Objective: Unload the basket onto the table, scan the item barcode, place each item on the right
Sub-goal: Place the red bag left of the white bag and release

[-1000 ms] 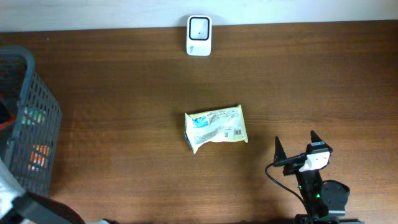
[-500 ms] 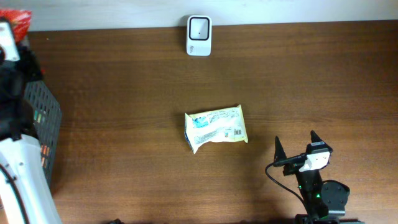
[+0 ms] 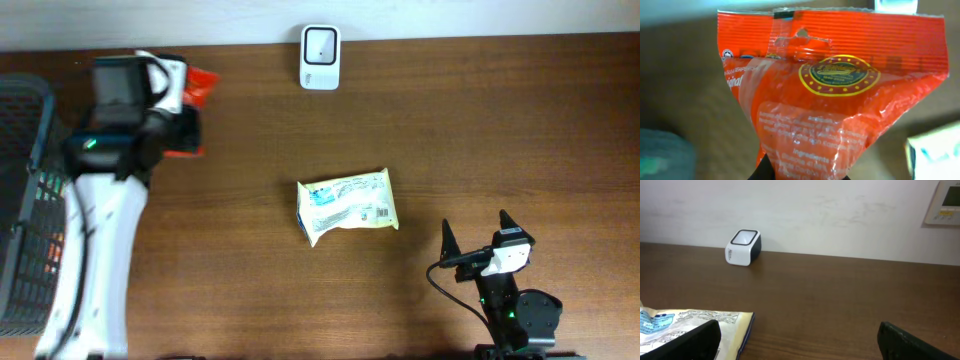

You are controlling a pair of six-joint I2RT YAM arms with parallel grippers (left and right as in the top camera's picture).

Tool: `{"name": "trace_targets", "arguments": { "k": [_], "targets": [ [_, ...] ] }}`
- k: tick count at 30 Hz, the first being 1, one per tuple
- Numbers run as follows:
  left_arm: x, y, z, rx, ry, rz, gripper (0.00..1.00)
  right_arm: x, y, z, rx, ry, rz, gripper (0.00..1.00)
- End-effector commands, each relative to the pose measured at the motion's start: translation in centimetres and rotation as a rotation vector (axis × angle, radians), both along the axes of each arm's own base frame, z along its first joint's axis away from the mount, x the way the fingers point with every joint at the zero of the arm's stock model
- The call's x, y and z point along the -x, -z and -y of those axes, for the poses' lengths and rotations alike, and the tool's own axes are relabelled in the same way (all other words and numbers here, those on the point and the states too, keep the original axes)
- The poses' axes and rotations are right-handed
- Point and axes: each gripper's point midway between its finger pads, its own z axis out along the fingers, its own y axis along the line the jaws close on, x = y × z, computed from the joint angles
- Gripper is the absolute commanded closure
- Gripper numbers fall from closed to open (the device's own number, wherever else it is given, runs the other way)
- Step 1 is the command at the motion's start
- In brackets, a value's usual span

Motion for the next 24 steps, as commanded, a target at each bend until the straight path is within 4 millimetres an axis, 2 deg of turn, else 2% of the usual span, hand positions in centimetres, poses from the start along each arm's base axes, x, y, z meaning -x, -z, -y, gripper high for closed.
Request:
{"name": "trace_targets", "arguments": {
  "k": [1,2,3,7,10,13,14,15,16,18,20,22,23,24],
  "targets": [
    [0.6,6.1,3.3,0.079,-0.017,-0.203,1.0,0.0,0.2,0.0,-0.004,0.002,-0.003,0.01],
    [1.3,8.5,4.8,0.095,0.013,-0.284,1.0,0.0,0.2,0.0,-0.004,0.002,-0.003,0.02],
    [1.8,9.9,5.8,0.098,0.037,-0.332,1.0,0.0,0.2,0.0,-0.004,0.002,-0.003,0.01],
    [4.4,14.7,8.9,0.072,0.091,-0.482,1.0,0.0,0.2,0.0,-0.004,0.002,-0.003,0.01],
    [5.8,17.1,10.2,0.014,0.128,-0.546,1.0,0.0,0.2,0.0,-0.004,0.002,-0.003,0.01],
    [6.0,18.1,10.1,-0.042,0.128,-0.559,1.0,0.0,0.2,0.0,-0.004,0.002,-0.003,0.01],
    [5.9,18.1,10.0,-0.043,0.127,-0.556,0.81,0.0,0.2,0.0,-0.004,0.002,-0.003,0.01],
    [5.8,18.1,10.1,-0.042,0.127,-0.553,0.28,0.0,0.2,0.0,-0.004,0.003,-0.003,0.01],
    [5.7,18.0,10.1,-0.041,0.127,-0.548,0.09,0.0,0.2,0.0,-0.004,0.002,-0.003,0.01],
    [5.4,18.0,10.2,-0.042,0.139,-0.534,0.01,0.0,0.2,0.0,-0.004,0.002,-0.003,0.01],
    [5.0,17.6,10.3,-0.038,0.14,-0.517,0.01,0.0,0.2,0.0,-0.004,0.002,-0.003,0.01],
    [3.8,16.1,10.6,-0.026,0.141,-0.471,0.01,0.0,0.2,0.0,-0.004,0.002,-0.003,0.02],
    [2.6,14.0,11.0,-0.012,0.142,-0.413,0.01,0.0,0.2,0.0,-0.004,0.002,-0.003,0.02],
    [2.0,12.7,11.1,-0.003,0.142,-0.379,0.01,0.0,0.2,0.0,-0.004,0.002,-0.003,0.01]
  ]
}}
